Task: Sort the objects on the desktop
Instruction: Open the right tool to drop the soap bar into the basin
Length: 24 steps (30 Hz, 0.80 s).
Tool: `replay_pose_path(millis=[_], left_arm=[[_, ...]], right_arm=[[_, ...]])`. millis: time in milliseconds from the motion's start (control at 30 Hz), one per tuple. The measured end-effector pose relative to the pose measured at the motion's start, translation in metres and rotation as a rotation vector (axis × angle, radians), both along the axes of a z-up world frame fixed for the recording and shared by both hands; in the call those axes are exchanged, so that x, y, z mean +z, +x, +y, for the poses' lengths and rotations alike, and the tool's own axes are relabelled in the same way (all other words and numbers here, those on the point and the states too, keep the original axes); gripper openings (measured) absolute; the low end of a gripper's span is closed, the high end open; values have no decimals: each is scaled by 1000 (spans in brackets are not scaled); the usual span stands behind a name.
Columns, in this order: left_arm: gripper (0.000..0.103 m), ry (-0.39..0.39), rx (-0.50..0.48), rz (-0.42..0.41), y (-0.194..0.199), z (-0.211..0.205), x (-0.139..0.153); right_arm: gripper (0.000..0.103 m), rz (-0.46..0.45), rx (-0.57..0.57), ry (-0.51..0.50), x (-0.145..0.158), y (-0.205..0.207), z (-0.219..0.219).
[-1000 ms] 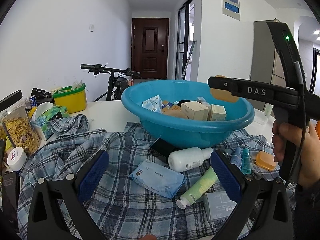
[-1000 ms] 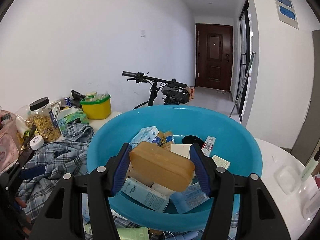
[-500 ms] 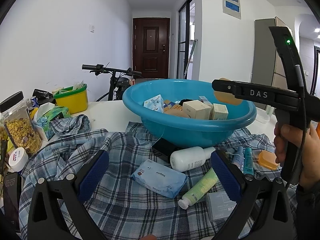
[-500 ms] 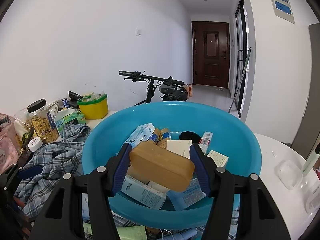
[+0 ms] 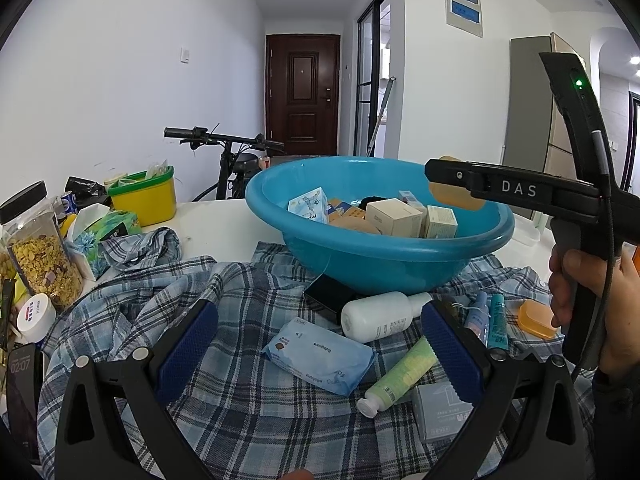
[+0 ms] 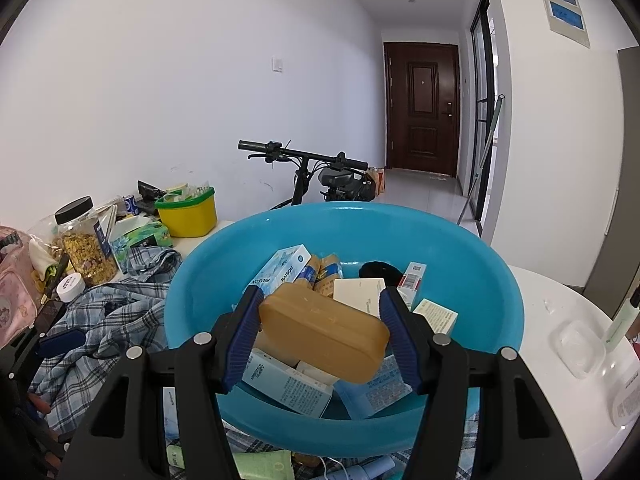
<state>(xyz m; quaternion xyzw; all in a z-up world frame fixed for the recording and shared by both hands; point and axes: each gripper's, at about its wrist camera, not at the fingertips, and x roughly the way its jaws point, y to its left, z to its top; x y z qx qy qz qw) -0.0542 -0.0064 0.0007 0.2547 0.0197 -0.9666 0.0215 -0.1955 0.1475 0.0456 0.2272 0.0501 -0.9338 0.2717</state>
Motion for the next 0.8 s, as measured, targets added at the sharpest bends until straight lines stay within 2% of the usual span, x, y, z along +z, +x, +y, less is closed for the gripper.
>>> replay_pose_path(millis=[367, 400, 467, 633, 800], left_arm=[[103, -3, -1, 0, 0, 0, 0], [103, -3, -2, 2, 0, 1, 0], [103, 1, -5, 3, 0, 1, 0], [103, 1, -3, 4, 1, 0, 0], [103, -1, -5, 4, 1, 1, 1]], right_arm=[[59, 1, -2, 3, -1, 0, 0], [62, -1, -5, 4, -1, 0, 0], [102, -13, -10, 5, -2, -1, -1], [103, 26, -14, -1, 2, 6, -2], [103, 24, -11, 1, 3, 8, -4]])
